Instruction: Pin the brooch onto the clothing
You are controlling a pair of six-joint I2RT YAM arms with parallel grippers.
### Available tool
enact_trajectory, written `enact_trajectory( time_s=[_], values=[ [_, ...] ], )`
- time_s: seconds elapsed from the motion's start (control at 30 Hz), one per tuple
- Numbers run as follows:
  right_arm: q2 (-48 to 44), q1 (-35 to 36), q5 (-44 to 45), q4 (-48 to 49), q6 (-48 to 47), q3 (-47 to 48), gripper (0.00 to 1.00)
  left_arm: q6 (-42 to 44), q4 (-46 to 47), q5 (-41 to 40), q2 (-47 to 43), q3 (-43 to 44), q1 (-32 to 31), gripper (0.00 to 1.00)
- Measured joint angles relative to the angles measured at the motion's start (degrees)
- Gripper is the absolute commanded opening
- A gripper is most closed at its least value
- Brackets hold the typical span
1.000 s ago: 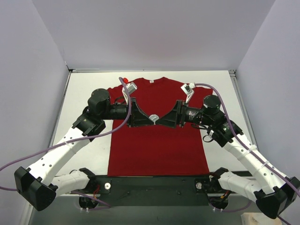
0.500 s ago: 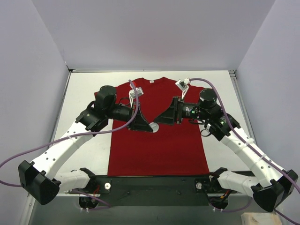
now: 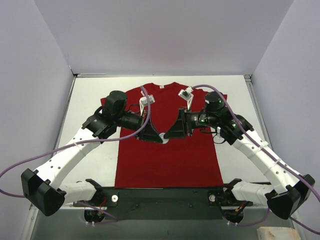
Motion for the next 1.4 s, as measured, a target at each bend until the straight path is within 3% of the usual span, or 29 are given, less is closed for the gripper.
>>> enact_trajectory(
  time_s=[0.17, 0.3, 0.43, 0.47, 0.6, 0.67, 0.7, 0.8, 0.97, 1.2, 1.4],
  values=[
    [1.77, 0.46, 0.0, -0.94, -0.44, 0.52, 0.26, 0.44, -0.98, 0.02, 0.55, 0.0, -1.03, 0.0],
    [2.78, 1.2, -0.31, -1.01, -0.7, 0.76, 0.0, 1.64, -2.69, -0.15, 1.31, 0.04, -1.64, 0.0],
    [3.52, 1.51, -1.51, -1.57, -1.62, 1.01, 0.0, 3.04, -5.07, 0.2, 1.79, 0.46, -1.75, 0.01],
    [3.63, 1.51, -1.77, -1.57, -1.84, 1.03, 0.0, 3.43, -5.77, 0.15, 1.88, 0.79, -1.75, 0.12],
    [3.69, 1.62, -1.31, -1.57, -2.4, 1.51, 0.0, 5.05, -8.2, -0.81, 1.9, 2.21, -1.27, 0.4],
    [3.43, 1.66, 0.68, -2.05, -2.73, 1.6, 0.0, 5.57, -9.18, -2.16, 1.9, 3.41, -0.48, 0.46],
    [3.28, 1.66, 1.7, -2.32, -2.89, 1.6, 0.0, 5.62, -9.42, -3.21, 1.88, 4.2, 0.17, 0.54],
    [1.6, 1.66, 7.32, -3.1, -3.17, 1.4, 0.0, 4.76, -8.96, -6.64, 0.79, 5.77, 1.97, 0.61],
    [-6.78, 1.66, 19.54, 0.02, -0.92, -2.64, 0.0, -2.47, -0.13, -11.21, -3.72, 3.8, 2.75, 0.63],
    [-24.37, 1.79, 36.94, 22.32, 10.64, -21.4, 0.0, -14.62, 16.0, -14.69, -6.12, -1.33, 2.4, 0.64],
    [-25.46, 1.81, 44.83, 34.84, 15.8, -26.38, 0.0, -21.16, 23.17, -16.37, -1.9, -1.6, -1.64, 0.64]
  ],
)
